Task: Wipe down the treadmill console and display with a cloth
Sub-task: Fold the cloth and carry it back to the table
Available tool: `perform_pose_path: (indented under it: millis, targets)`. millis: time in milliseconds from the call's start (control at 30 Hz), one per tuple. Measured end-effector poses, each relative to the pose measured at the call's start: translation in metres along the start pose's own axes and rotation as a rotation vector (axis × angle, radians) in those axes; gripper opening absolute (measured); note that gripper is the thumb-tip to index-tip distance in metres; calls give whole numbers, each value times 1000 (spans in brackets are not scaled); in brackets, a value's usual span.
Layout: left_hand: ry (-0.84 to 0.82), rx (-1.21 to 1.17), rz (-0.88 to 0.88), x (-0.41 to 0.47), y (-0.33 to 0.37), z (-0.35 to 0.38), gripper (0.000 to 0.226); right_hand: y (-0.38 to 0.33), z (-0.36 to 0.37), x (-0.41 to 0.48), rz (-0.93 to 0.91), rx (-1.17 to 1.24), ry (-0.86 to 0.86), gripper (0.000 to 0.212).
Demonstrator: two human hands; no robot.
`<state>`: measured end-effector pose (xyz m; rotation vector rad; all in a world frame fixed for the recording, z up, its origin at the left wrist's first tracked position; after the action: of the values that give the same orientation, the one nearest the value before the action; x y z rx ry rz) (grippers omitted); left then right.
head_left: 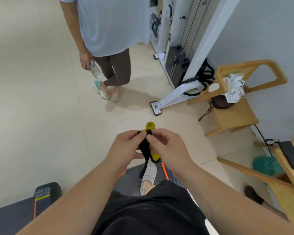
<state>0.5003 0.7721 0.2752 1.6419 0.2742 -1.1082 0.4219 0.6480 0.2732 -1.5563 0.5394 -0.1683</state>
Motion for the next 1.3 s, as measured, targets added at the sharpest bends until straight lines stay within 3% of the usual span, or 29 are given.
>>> perform_pose_path:
  millis: [100, 267, 333, 467, 767, 967, 1133, 1300]
  targets:
    - [-14, 82, 16, 35, 34, 30, 14, -5, -30, 28, 29, 35, -37, 25]
    - [-123, 256, 20, 92, 86, 76, 16, 19, -106, 74, 60, -40, 420, 18]
    - [-275, 358, 13, 119, 108, 102, 18, 40, -136, 95, 161, 25, 408, 28]
    - [-499, 458, -7, 188, 139, 148, 23, 81, -179, 130, 219, 363, 404, 24]
    - [-525, 665, 24, 394, 133, 219, 15, 200, -208, 225, 113, 271, 898, 9]
    - [-568, 766, 75, 414, 165, 260, 10, 187, -237, 231, 166, 284, 1010, 12]
    - [-666, 837, 163, 426, 170, 326, 10, 202, -277, 231, 164, 333, 1149, 11]
    - [-709, 941, 142, 441, 160, 413, 11, 231, -352, 221, 201, 370, 1205, 10]
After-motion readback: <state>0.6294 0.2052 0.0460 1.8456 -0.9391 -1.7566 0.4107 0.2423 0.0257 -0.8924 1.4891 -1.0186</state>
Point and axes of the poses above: each hand's wrist, its own x-axis towards the middle knuckle, its own z-axis out of the palm, y = z × x, the point moved 3 cm from there along x, towards the middle knuckle, and after that the axes turned 12 degrees about -z, right-handed, at the moved point
